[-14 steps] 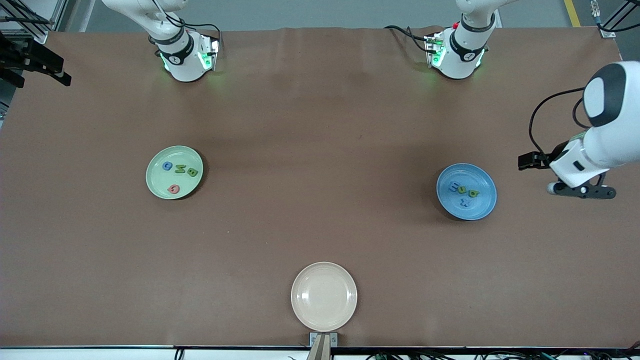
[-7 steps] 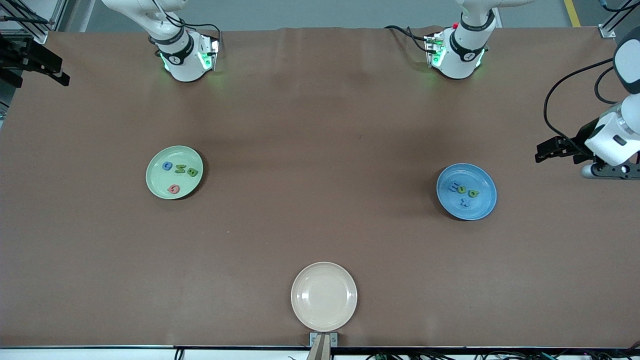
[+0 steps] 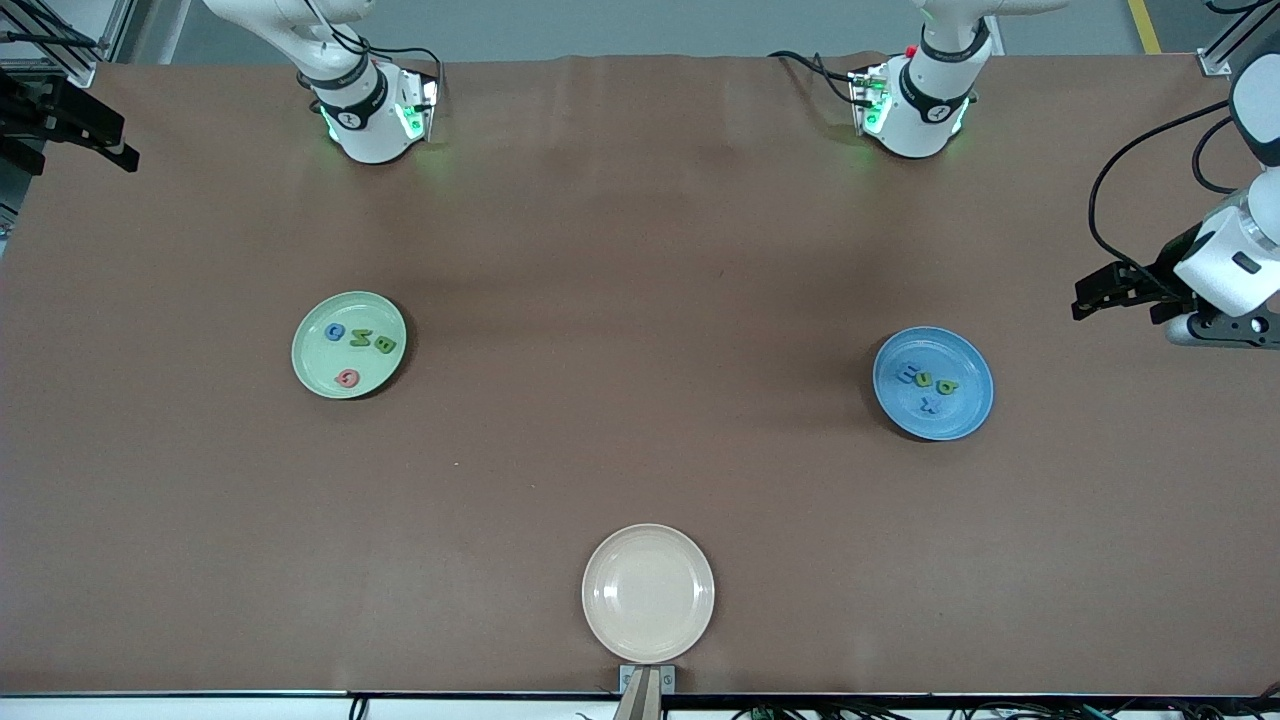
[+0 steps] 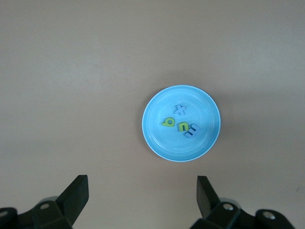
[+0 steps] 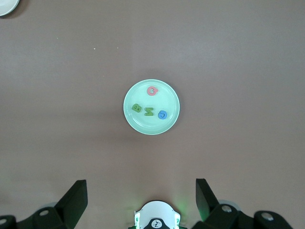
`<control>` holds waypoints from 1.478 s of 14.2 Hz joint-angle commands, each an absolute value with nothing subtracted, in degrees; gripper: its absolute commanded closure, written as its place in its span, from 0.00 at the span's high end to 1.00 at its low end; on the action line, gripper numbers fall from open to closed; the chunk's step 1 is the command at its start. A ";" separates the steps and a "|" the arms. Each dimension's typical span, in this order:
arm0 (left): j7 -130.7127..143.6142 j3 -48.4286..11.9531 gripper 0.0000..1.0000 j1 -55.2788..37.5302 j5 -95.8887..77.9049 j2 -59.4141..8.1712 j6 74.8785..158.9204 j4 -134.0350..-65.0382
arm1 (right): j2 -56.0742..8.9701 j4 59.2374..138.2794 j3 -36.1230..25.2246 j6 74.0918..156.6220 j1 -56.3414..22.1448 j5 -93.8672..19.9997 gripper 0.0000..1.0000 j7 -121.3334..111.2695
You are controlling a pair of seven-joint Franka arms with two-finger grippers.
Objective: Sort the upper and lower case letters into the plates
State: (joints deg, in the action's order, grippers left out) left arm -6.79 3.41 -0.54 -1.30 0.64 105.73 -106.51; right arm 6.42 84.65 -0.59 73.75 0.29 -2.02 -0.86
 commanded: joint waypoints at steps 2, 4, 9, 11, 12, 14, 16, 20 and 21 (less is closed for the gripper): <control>-7.29 4.92 1.00 -2.20 -1.67 1.85 106.35 -106.18 | 6.77 84.46 -0.35 73.30 0.35 -1.93 1.00 -0.53; -6.86 4.49 1.00 -1.93 -1.50 1.50 106.26 -103.46 | 6.77 84.46 -0.26 73.30 0.35 -1.85 1.00 -0.53; -6.94 3.96 1.00 -2.11 -1.32 1.76 103.90 -97.74 | 6.77 84.46 -0.26 73.39 0.35 -1.93 1.00 -0.53; -6.86 3.78 1.00 -2.11 0.08 1.58 99.34 -93.98 | 6.77 84.46 -0.26 73.65 0.35 -2.02 1.00 -0.53; -6.77 3.78 1.00 -2.20 0.96 1.50 97.49 -92.04 | 6.77 84.46 -0.26 73.83 0.35 -2.02 1.00 -0.53; -5.90 3.69 1.00 -2.37 0.88 1.41 95.11 -89.22 | 6.77 84.46 -0.09 73.92 0.26 -2.20 1.00 -0.62; -3.00 2.12 1.00 -2.29 0.79 1.49 93.08 -87.37 | 6.77 84.46 -0.09 73.92 0.26 -2.20 1.00 -0.53; 0.35 1.32 1.00 -2.20 0.00 1.49 92.46 -87.45 | 6.77 84.46 -0.18 73.65 0.26 -2.20 1.00 -0.62; 0.18 1.32 1.00 -2.20 0.00 1.49 92.29 -87.45 | 6.77 84.46 -0.18 73.74 0.26 -2.20 1.00 -0.62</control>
